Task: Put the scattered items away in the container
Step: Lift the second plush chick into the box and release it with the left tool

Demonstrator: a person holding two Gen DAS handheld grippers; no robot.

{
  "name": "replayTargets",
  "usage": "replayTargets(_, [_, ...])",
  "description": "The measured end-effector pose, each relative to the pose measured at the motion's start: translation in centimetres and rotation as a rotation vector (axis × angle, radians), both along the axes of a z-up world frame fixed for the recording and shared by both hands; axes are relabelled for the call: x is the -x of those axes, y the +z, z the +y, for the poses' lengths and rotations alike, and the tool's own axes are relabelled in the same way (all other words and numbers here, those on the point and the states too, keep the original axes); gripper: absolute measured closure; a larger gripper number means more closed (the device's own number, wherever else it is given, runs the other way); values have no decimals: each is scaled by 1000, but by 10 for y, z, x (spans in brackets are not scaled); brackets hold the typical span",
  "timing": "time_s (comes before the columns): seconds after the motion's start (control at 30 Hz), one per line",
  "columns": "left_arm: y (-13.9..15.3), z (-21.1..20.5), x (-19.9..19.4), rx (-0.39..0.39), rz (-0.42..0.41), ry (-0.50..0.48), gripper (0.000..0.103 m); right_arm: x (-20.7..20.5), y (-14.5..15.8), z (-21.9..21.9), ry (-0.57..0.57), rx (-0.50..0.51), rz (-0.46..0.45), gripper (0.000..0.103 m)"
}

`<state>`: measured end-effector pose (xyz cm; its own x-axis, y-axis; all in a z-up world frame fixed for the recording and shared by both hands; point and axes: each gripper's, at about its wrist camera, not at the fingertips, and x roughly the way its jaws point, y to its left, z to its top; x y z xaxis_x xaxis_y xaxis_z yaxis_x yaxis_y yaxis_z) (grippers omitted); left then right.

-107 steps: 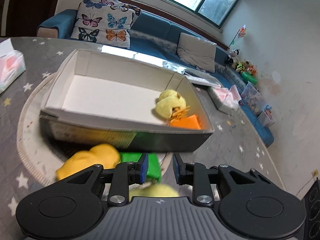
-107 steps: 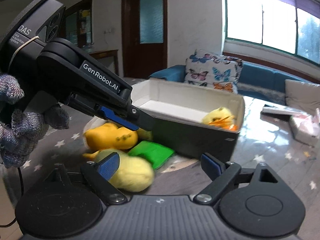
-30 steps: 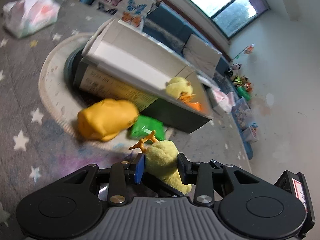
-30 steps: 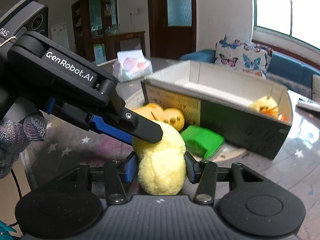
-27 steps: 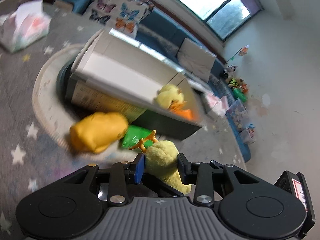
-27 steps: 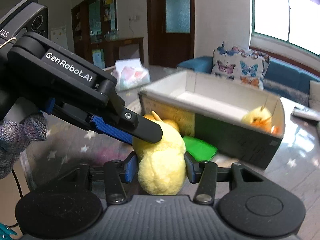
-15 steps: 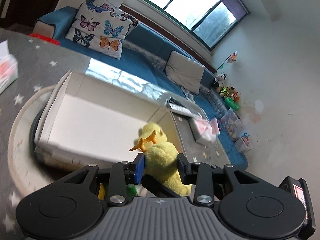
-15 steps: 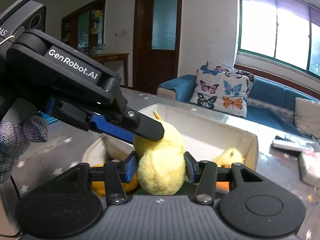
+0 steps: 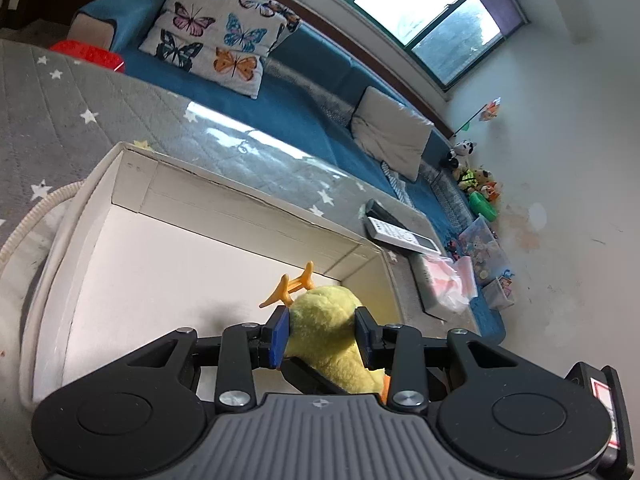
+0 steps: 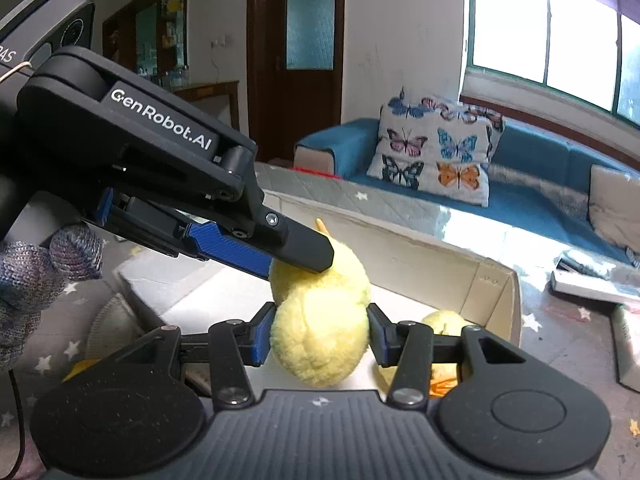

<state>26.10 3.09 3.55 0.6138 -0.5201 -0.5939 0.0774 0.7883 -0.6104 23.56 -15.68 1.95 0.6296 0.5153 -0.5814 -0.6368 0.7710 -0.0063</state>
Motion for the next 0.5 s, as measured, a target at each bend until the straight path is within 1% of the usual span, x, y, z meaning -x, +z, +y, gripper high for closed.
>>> replayTargets(0.23, [-20,5,-21,19,42,4,65,-28,-12,5,1,25,67,56])
replayTargets(0.5, [-36,7,-31,16,84,9,67,-41,-23,17,-3,88,106,56])
